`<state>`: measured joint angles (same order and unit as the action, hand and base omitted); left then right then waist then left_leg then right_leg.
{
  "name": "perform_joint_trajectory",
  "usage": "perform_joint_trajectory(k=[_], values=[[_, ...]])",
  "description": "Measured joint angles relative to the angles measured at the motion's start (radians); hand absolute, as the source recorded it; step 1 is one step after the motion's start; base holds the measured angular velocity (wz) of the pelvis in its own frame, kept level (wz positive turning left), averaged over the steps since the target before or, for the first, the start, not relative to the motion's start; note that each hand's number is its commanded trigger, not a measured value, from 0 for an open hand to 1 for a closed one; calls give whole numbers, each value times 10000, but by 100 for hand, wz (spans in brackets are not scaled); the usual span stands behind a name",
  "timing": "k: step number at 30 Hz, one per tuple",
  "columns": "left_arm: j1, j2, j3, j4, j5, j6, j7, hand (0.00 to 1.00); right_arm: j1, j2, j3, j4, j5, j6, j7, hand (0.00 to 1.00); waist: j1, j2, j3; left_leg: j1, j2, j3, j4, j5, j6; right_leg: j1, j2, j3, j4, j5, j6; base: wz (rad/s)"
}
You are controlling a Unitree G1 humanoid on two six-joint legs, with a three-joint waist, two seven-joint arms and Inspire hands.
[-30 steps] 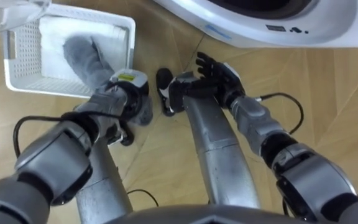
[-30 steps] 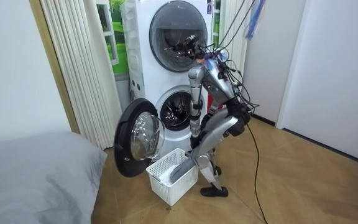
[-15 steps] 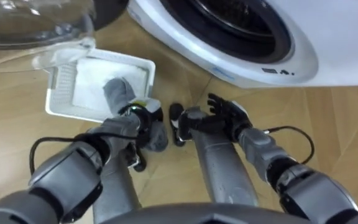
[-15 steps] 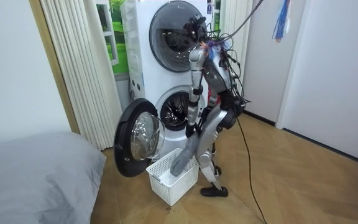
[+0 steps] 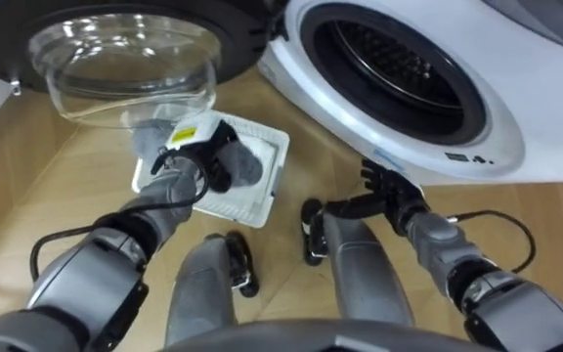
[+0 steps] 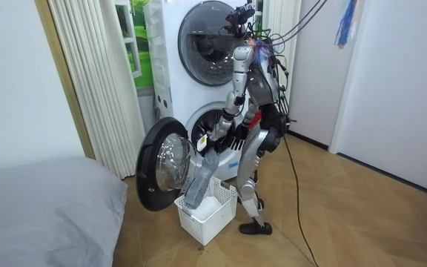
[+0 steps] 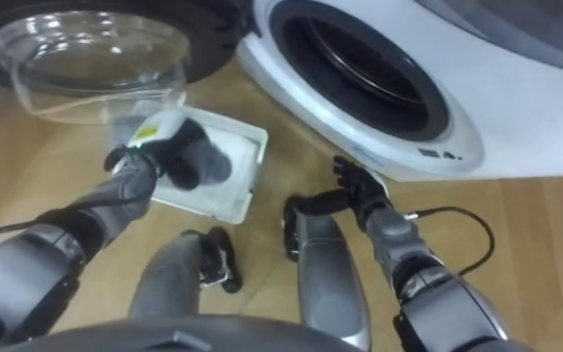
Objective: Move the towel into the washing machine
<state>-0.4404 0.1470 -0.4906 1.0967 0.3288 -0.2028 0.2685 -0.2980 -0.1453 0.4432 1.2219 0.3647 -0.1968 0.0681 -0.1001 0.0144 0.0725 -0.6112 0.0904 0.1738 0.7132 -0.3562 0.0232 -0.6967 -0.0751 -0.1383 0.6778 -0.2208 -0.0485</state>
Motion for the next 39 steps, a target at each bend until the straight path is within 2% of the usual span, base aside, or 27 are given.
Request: perform_joint_trajectory(k=[1, 3, 4, 6, 7, 9, 13, 15, 17, 18, 24, 28, 31, 39], values=[[31, -12, 38, -118, -381, -24, -118, 100, 25, 4, -17, -97, -152, 0, -15, 0, 53, 0, -1, 10, 5, 0, -44, 26, 4, 10, -12, -1, -27, 9, 8, 6], [278, -35, 197, -667, -2079, -49, -842, 100, 51, 14, -61, -398, -800, -9, 13, 0, 193, -1, -2, 13, -7, -1, -58, 38, 9, 8, -66, -22, -29, 12, 8, 0], [304, -46, 167, -733, -2496, -48, -1076, 100, 42, 16, -57, -445, -956, 0, 20, 0, 217, -2, -3, 11, -15, -3, -65, 40, 10, 10, -81, -35, -32, 12, 8, 7], [562, -68, 158, -939, -4238, -49, -2137, 100, 35, 24, -149, -711, -1442, -29, 122, 0, 191, -22, -26, 31, -168, 9, -273, 160, 49, 14, -181, -34, -42, 22, 32, 11], [624, -78, 156, -967, -4583, -49, -2401, 100, 36, 24, -186, -726, -1469, -41, 128, 0, 189, -23, -29, 33, -168, 25, -304, 184, 59, 15, -206, -43, -56, 27, 39, 11], [816, -113, -42, -982, -6070, -40, -3378, 100, 39, 32, -288, -715, -1616, -28, 107, 0, 207, -35, -38, 26, -221, 20, -339, 217, 92, 19, -280, -122, -62, 27, 41, 11], [1101, -217, -61, -1159, -7513, 79, -4551, 100, 60, 117, -316, -716, -1748, 27, 152, 0, 190, -106, -90, 24, -290, 0, -349, 258, 110, 10, -298, -105, -71, 28, 67, 2], [1134, -264, -98, -1321, -8202, 123, -5078, 100, 110, 249, -305, -717, -1747, 32, 248, 0, 172, -107, -211, 25, -271, -102, -342, 285, 96, 73, -279, -133, -158, 80, 87, 0], [1127, -295, -139, -1367, -8685, 128, -5536, 100, 159, 258, -316, -720, -1750, 31, 360, 0, 165, -40, -271, 143, -250, -132, -412, 331, 88, 283, -246, -211, -353, 178, 87, 2], [1132, -310, -143, -1426, -8835, 140, -5812, 100, 181, 253, -344, -722, -1765, 31, 408, 0, 171, -15, -303, 235, -235, -147, -468, 348, 94, 407, -200, -247, -466, 239, 91, 0], [1135, -331, -109, -1763, -9312, 225, -6722, 100, 302, 220, -360, -1007, -1858, 30, 457, 0, 211, -1, -310, 509, -150, -153, -816, 531, 101, 824, 16, -284, -1145, 634, 100, -3], [1138, -335, -107, -1847, -9351, 240, -6921, 100, 315, 230, -361, -1008, -1839, 30, 519, 0, 250, 19, -298, 457, -97, -161, -840, 549, 93, 842, 92, -285, -1313, 732, 98, -1], [1118, -304, -107, -2255, -9352, 280, -6927, 100, 311, 237, -352, -1004, -1823, 29, 543, 0, 298, 88, -276, 329, 10, -123, -878, 559, 98, 761, 150, -288, -1445, 835, 93, -6], [1071, -219, -170, -3502, -9273, 284, -6917, 100, 381, 242, -323, -1018, -1436, 18, 604, 0, 280, 165, -260, 57, 23, -169, -737, 562, 97, 601, 156, -394, -1425, 827, 72, 2]])
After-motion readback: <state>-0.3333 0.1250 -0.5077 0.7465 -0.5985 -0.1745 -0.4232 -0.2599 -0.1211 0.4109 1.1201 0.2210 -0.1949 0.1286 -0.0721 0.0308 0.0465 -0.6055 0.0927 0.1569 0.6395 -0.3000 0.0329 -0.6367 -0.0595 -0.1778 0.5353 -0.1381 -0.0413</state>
